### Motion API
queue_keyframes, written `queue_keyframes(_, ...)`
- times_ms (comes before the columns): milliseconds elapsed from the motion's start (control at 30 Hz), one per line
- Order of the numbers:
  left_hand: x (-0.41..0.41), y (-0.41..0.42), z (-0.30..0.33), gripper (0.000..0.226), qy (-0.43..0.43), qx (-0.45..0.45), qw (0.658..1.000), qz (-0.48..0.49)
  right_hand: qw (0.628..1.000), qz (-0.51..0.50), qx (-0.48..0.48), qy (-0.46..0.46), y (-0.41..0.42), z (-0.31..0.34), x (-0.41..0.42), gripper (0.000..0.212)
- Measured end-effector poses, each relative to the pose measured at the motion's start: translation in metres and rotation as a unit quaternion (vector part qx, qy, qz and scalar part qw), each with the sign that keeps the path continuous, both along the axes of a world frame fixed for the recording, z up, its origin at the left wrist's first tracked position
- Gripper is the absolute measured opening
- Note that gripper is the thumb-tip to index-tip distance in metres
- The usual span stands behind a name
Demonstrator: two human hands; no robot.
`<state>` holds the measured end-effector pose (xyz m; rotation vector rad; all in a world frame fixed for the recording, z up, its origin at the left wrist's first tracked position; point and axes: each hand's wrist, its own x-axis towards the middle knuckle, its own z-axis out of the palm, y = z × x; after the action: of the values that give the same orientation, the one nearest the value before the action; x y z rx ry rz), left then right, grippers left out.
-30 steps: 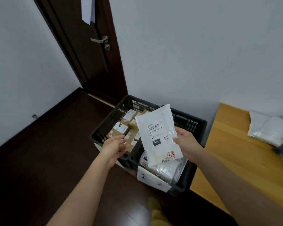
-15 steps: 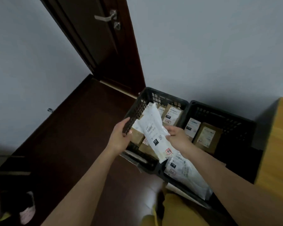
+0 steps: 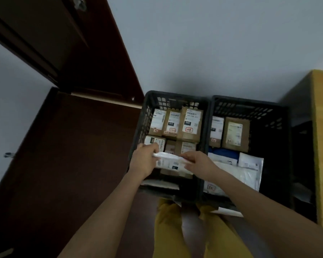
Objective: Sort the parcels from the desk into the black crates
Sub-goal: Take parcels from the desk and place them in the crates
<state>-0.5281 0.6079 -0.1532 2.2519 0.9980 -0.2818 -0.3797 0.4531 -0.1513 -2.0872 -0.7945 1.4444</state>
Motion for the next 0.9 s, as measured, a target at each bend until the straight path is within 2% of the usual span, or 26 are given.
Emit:
queue_keyframes(133,-0.021,0.019,-0.037,0.021,-0.004,-0.038,0.999,-0.02,0.998,-0.007,-0.056,-0.037,0.004,-0.035,-0.029,0.04)
queue_keyframes(233,-0.038,0.017,-0.069,0.023,0.025,-0.007,0.999,-0.036,0.995,-0.008,-0.09,-0.045,0.003,-0.07,-0.054,0.049)
queue_keyframes(400,-0.064,0.009,-0.131,0.021,0.068,-0.001,0.998,-0.008,0.989,-0.045,-0.142,-0.016,-0.003,-0.135,-0.087,0.053)
queue_keyframes(533,-0.074,0.008,-0.174,0.014,0.044,-0.016,0.999,0.016,0.985,-0.054,-0.161,-0.013,-0.004,-0.179,-0.096,0.052)
queue_keyframes(567,-0.076,0.008,-0.183,0.012,0.058,-0.031,0.998,0.013,0.984,-0.052,-0.17,-0.004,-0.004,-0.191,-0.098,0.052)
queue_keyframes(633,-0.078,0.01,-0.197,0.025,0.132,-0.085,0.987,-0.013,0.982,-0.04,-0.184,0.016,-0.004,-0.21,-0.101,0.05)
queue_keyframes(733,-0.077,0.014,-0.207,0.041,0.225,-0.176,0.958,-0.021,0.979,-0.046,-0.198,0.027,-0.005,-0.225,-0.102,0.047)
queue_keyframes(900,-0.066,0.014,-0.187,0.037,0.208,-0.158,0.964,-0.045,0.982,-0.049,-0.184,0.001,-0.001,-0.199,-0.096,0.045)
